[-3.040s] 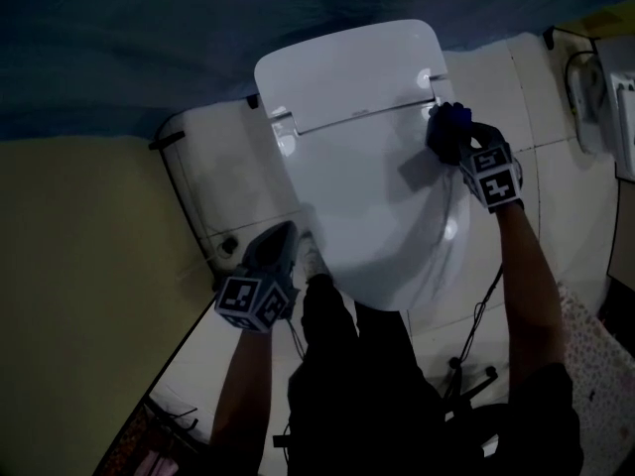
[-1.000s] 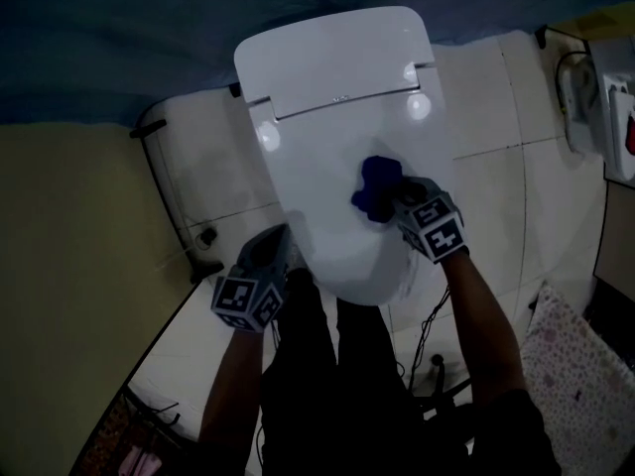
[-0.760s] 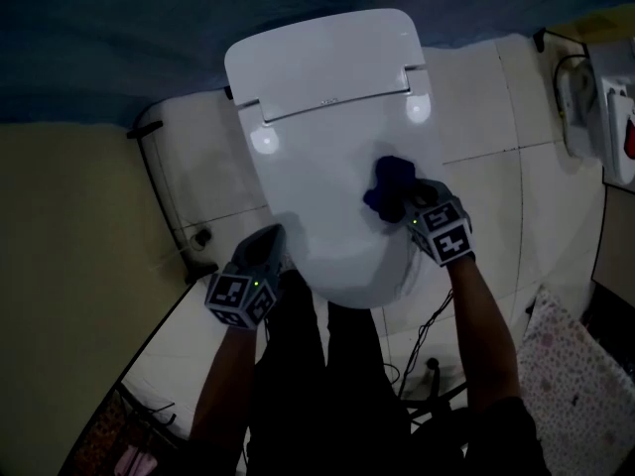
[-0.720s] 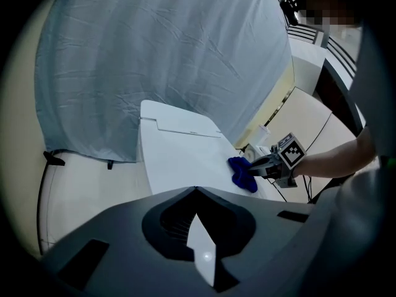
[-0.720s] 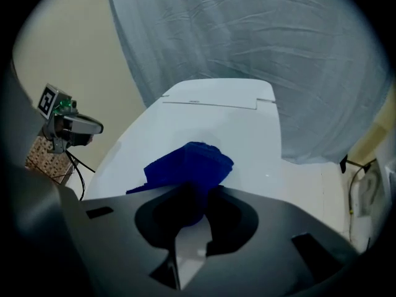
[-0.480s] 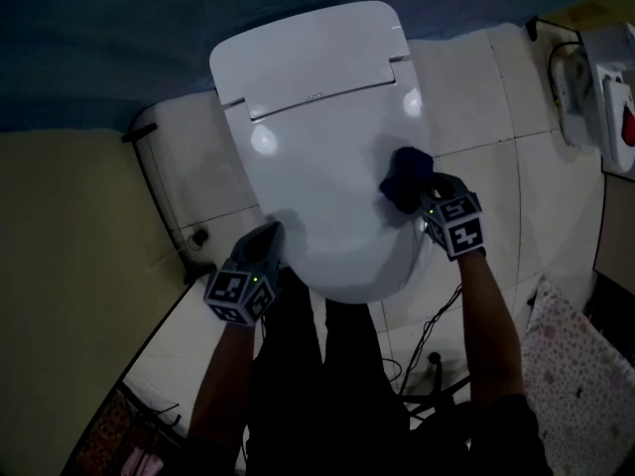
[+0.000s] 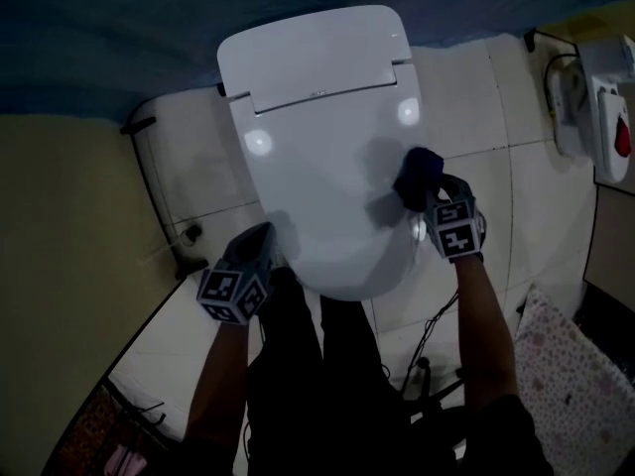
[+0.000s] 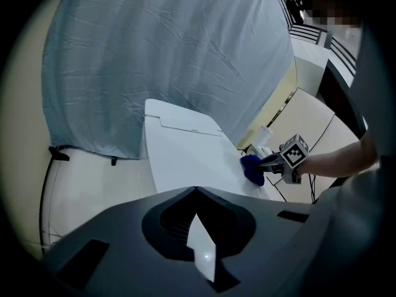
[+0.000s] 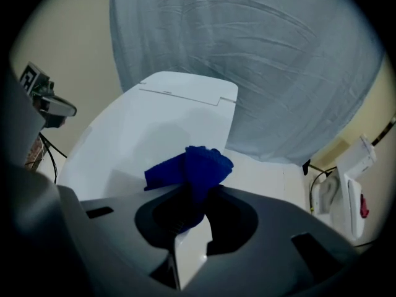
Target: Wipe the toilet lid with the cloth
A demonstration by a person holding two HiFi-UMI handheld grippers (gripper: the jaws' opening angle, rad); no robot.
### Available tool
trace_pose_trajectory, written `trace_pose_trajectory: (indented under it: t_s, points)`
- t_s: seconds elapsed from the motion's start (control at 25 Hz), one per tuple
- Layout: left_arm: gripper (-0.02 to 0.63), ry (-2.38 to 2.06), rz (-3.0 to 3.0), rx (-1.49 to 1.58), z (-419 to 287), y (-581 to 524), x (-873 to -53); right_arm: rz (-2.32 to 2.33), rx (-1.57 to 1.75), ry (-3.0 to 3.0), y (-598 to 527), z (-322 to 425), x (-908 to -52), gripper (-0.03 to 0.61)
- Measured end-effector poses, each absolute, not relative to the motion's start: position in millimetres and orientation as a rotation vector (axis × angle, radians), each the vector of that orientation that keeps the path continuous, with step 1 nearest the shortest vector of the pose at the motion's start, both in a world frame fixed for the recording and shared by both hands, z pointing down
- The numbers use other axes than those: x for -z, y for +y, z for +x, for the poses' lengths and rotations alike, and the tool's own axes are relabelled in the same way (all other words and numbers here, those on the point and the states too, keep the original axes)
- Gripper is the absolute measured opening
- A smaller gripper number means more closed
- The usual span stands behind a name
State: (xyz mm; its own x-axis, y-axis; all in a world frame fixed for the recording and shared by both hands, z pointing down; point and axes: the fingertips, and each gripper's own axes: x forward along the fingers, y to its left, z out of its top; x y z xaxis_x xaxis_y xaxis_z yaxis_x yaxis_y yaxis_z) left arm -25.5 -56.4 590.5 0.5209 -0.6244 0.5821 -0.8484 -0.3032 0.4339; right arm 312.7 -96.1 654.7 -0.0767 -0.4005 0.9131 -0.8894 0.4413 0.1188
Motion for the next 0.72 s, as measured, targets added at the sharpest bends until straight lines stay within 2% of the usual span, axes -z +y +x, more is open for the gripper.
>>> trace_pose_trajectory:
  t_s: [0.16, 0.4, 0.6, 0.72]
  points:
    - [-0.009, -1.233, 2.022, -0.358, -45, -46, -582, 1.161, -0.731, -1.859, -96, 263, -620, 0.061]
    - [-0.009, -1.277, 1.985, -0.313, -79, -29, -579, 0.955, -0.755, -2.170, -75, 119, -567, 0.061]
    - [-0.009, -1.272, 1.961, -0.317, -104, -2, -586, 0.713, -0.823, -2.307, -28, -4, -558, 0.061]
    - [-0.009, -1.284, 1.941, -0.307, -115, 8, -589, 0.589, -0.873, -2.297, -3, -45, -581, 0.061]
